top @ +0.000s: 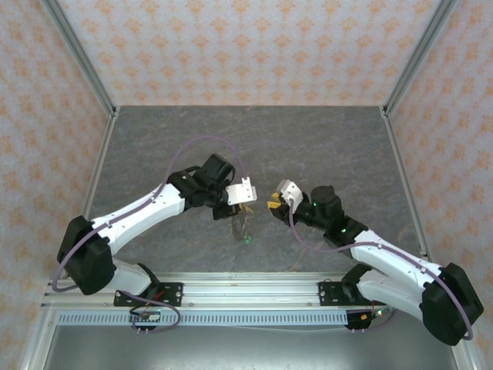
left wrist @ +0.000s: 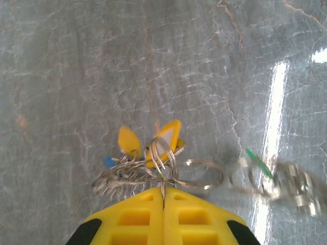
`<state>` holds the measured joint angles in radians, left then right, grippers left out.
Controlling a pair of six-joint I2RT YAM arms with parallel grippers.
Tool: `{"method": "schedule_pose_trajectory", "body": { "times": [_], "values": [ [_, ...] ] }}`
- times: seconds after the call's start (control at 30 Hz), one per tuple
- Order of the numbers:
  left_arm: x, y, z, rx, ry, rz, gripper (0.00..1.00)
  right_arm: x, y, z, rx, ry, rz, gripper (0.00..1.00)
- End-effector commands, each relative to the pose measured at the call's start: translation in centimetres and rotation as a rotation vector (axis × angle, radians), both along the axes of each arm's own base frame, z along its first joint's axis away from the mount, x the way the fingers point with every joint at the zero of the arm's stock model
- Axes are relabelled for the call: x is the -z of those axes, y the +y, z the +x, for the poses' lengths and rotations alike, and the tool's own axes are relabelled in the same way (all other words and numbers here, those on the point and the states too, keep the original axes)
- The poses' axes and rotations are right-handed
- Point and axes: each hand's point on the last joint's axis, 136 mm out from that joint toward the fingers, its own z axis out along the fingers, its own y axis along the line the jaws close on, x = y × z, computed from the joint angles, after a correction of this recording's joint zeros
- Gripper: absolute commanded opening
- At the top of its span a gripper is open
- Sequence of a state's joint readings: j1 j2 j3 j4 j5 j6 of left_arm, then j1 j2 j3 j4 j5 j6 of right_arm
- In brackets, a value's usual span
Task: Put the keys on the keyring
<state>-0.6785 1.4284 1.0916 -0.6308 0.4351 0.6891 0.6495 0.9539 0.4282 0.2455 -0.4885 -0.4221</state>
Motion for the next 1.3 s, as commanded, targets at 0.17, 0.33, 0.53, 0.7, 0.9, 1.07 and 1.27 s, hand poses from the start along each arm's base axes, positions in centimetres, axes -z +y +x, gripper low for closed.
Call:
{"method": "schedule_pose_trajectory", "body": {
  "times": [0.17,0.33,0.53,0.7,0.9,1.07,1.27],
  "values": [
    [0.7,-4.2,0.1,0.006,0.049,-0.091,0.0,0.2,-1.1,0.4,0.072,-0.004,0.006,0.25],
    [2.0,-6.7,-0.6,0.02,0.124,-0.175,0.0,0.3,-1.8,0.7,0.119,-0.011,0.002,0.25],
    [4.2,-8.1,-0.7,-0.033,0.203,-0.264,0.0,0.6,-2.6,1.2,0.174,-0.014,-0.004,0.24],
    [5.8,-8.2,0.2,-0.097,0.205,-0.261,0.0,0.5,-4.2,2.4,0.297,-0.033,-0.003,0.24],
    [7.5,-8.2,2.3,-0.249,0.162,-0.258,0.0,-0.4,-5.7,3.3,0.401,-0.075,0.036,0.26],
    [7.5,-8.9,3.5,-0.343,0.137,-0.342,0.05,-0.8,-7.5,4.2,0.509,-0.096,0.038,0.28],
    [5.0,-8.4,4.1,-0.378,0.068,-0.41,0.2,-1.1,-10.4,5.2,0.675,-0.108,0.066,0.37]
  ]
}}
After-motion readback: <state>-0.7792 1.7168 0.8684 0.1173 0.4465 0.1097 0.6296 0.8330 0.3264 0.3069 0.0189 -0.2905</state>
